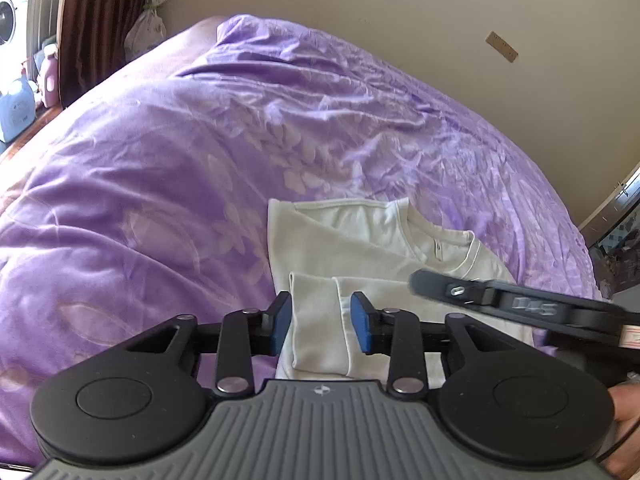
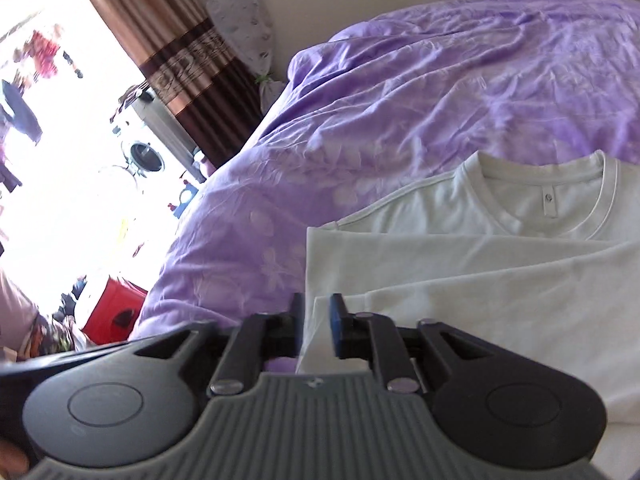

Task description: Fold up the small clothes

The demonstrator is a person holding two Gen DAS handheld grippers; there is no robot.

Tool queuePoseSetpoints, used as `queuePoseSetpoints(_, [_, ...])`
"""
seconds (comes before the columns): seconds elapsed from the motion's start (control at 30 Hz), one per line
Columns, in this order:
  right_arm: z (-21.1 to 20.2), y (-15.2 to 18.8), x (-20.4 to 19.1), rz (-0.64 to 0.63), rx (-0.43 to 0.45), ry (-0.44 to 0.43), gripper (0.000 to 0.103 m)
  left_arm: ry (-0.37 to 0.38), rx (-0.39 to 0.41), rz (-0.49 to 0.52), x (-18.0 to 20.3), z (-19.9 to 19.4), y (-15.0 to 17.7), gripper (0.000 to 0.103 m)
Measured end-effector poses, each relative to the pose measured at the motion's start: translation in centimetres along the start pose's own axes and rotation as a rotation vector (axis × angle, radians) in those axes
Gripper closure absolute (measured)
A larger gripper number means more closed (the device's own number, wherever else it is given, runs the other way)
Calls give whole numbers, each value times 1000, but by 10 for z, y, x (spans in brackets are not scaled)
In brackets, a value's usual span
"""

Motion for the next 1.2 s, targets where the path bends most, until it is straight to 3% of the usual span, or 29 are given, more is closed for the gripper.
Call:
queuePoseSetpoints(0.13, [-39, -6, 32, -65, 21, 88, 74, 2, -21, -7, -1, 18, 2, 57])
queuePoseSetpoints(0.37, [-120, -8, 174, 24, 33, 351, 73, -69, -49, 66, 5, 74, 1, 56])
queuePoseSetpoints(0.53, [-169, -5, 275, 139, 81, 487, 72, -119, -52, 150, 16, 111, -3, 58])
queuePoseSetpoints(0.67, [-172, -9, 330, 229, 116, 494, 71, -165, -78, 174, 14, 133, -2, 67])
queuePoseSetpoints(0.97, [-96, -16, 403, 394, 120, 461, 71, -179, -127, 174, -1, 152, 3, 70])
queuePoseSetpoints(1.0, [-94, -17, 412, 437, 137, 443, 92, -179, -130, 175, -2, 153, 3, 70])
queuePoseSetpoints(1.03, [-92, -19, 418, 464, 156, 401, 103, -180, -133, 175, -2, 154, 3, 70])
queuePoseSetpoints(1.07, [-93, -22, 420, 457, 172, 383, 103, -182, -136, 177, -2, 156, 3, 70])
queuePoseSetpoints(1.13, [-98, -29, 417, 365, 193, 449, 103, -187, -139, 186, -1, 158, 3, 71])
queuePoseSetpoints(1.2, [-97, -31, 416, 349, 183, 458, 103, -199, -143, 196, 1, 162, 3, 70])
Point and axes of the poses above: each gripper's, at about its wrist camera, not at the fingertips, and z roughly the way its jaws point, x to its right, y to its underside, the point moved 4 cm from there along z, roughly the way its jaws point
